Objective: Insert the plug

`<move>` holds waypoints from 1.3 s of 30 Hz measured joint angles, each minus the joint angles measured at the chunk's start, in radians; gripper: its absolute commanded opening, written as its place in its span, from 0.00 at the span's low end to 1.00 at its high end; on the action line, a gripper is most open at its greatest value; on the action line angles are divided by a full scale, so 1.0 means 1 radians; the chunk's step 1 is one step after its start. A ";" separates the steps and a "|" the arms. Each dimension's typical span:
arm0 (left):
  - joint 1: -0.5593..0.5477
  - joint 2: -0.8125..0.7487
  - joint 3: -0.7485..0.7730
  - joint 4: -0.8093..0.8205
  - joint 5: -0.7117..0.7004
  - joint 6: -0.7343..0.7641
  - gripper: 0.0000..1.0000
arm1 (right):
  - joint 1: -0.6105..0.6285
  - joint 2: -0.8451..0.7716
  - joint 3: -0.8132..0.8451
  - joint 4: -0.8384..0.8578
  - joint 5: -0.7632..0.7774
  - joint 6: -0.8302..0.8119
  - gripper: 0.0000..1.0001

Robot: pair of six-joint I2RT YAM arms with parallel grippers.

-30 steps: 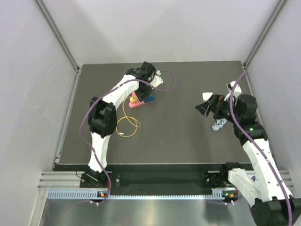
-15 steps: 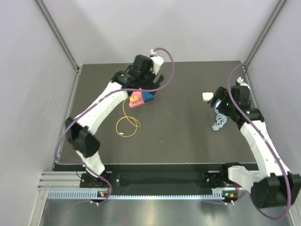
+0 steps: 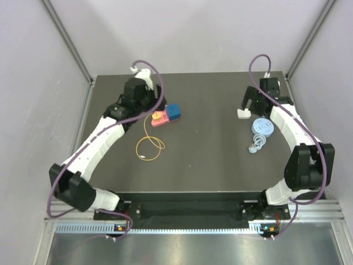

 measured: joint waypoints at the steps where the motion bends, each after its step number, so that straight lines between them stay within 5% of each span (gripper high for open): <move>1: 0.050 0.025 -0.002 -0.002 -0.004 -0.038 0.74 | 0.006 0.011 0.010 0.012 -0.012 -0.013 1.00; 7: 0.266 0.214 0.080 0.035 -0.129 -0.150 0.74 | 0.046 0.009 -0.012 0.053 -0.076 -0.054 1.00; 21: 0.327 0.809 0.436 0.085 -0.063 0.046 0.62 | 0.234 -0.071 -0.111 0.122 -0.199 -0.055 1.00; 31: 0.309 0.835 0.392 0.086 0.073 0.146 0.74 | 0.242 -0.071 -0.095 0.134 -0.205 -0.056 1.00; 39: 0.293 0.840 0.395 0.077 0.084 0.201 0.73 | 0.243 -0.071 -0.095 0.135 -0.205 -0.056 1.00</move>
